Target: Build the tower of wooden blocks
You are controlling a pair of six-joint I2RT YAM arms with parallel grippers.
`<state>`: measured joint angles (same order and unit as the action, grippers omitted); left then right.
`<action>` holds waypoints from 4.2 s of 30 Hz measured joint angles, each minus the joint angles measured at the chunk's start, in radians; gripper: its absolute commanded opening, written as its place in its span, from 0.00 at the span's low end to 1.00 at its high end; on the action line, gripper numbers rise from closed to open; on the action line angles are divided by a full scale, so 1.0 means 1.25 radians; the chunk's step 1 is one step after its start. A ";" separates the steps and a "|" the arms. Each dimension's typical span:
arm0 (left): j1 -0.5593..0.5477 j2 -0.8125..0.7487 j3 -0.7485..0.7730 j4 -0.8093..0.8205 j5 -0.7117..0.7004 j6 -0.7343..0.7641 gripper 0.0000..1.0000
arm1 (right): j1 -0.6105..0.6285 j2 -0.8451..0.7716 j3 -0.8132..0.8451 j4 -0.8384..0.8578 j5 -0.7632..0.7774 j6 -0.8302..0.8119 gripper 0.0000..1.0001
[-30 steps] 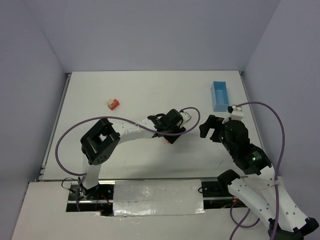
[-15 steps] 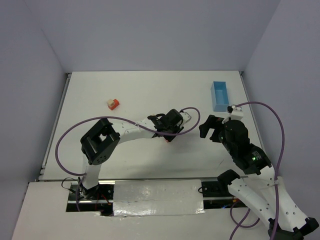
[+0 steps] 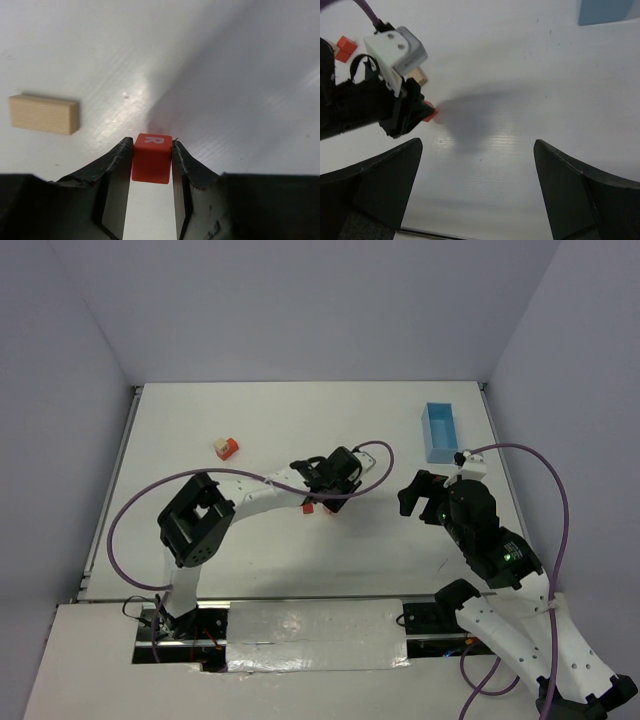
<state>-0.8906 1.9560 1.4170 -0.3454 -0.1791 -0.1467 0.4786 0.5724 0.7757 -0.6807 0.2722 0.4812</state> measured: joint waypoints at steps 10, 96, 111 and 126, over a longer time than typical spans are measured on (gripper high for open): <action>0.190 -0.018 0.146 -0.046 0.024 0.085 0.00 | 0.000 -0.003 0.000 0.000 -0.009 -0.002 1.00; 0.618 0.044 0.144 -0.014 0.211 0.470 0.08 | 0.000 0.044 -0.020 0.030 -0.150 -0.027 1.00; 0.618 0.044 0.143 -0.013 0.210 0.472 0.16 | 0.001 0.052 -0.024 0.031 -0.162 -0.027 1.00; 0.618 0.044 0.125 -0.010 0.201 0.472 0.20 | 0.001 0.057 -0.024 0.031 -0.164 -0.027 1.00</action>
<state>-0.1181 2.0109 1.5726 -0.3576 0.0715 0.4427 0.4793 0.6441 0.7456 -0.6422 0.0673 0.4469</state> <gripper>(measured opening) 0.450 0.997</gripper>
